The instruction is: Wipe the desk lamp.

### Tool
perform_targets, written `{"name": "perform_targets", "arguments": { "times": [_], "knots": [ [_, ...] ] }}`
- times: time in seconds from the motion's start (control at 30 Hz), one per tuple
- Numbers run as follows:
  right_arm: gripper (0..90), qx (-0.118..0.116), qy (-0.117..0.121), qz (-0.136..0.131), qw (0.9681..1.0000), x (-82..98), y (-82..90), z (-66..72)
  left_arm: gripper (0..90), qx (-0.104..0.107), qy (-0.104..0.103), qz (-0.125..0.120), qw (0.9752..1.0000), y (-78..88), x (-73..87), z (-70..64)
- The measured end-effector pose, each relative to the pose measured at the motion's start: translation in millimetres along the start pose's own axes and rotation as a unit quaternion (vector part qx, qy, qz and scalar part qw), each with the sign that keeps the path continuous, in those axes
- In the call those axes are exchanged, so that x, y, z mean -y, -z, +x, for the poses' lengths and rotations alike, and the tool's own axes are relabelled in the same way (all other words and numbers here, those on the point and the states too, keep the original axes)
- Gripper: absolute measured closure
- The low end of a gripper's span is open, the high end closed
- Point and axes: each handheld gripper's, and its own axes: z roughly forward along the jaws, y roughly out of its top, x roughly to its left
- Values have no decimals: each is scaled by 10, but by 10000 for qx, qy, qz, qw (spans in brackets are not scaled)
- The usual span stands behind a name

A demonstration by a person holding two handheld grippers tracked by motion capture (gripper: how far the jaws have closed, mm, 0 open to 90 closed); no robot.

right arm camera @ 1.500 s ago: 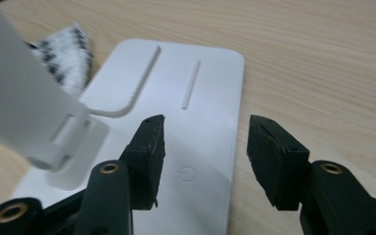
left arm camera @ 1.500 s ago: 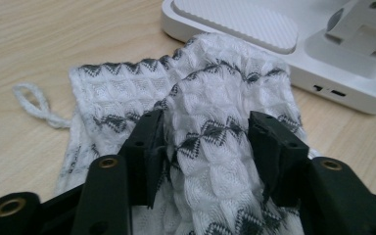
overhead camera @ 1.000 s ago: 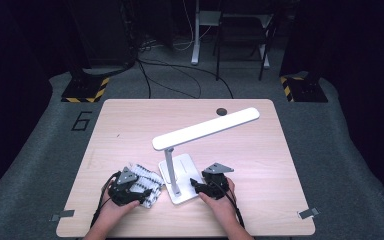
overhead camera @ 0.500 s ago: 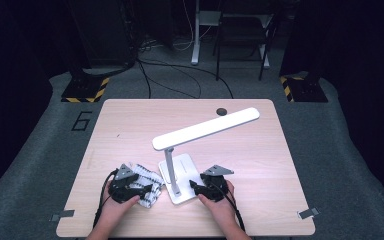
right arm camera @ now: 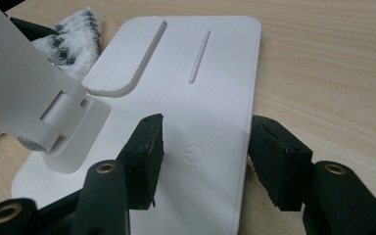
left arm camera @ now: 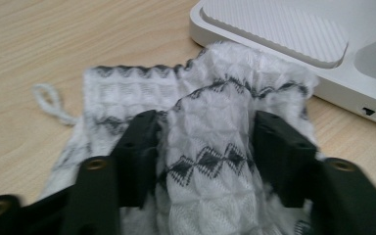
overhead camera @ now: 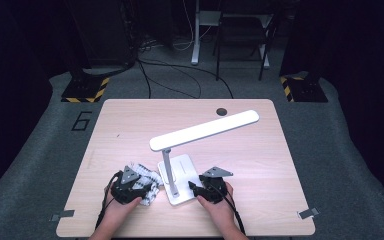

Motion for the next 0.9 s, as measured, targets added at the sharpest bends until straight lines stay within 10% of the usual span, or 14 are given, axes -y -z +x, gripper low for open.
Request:
{"name": "perform_targets", "arguments": {
  "times": [0.3,0.6,0.9],
  "knots": [
    [436,-47,-85,52,9999,-35,-55,-18,728,270,53,20,9996,46,-10,50],
    [445,-117,-150,52,9998,-41,-65,-43,755,859,55,-357,9956,235,-66,-21],
    [453,8,35,28,10000,-44,-62,-7,752,1447,-135,-853,9857,473,-172,-129]
  ]
}}
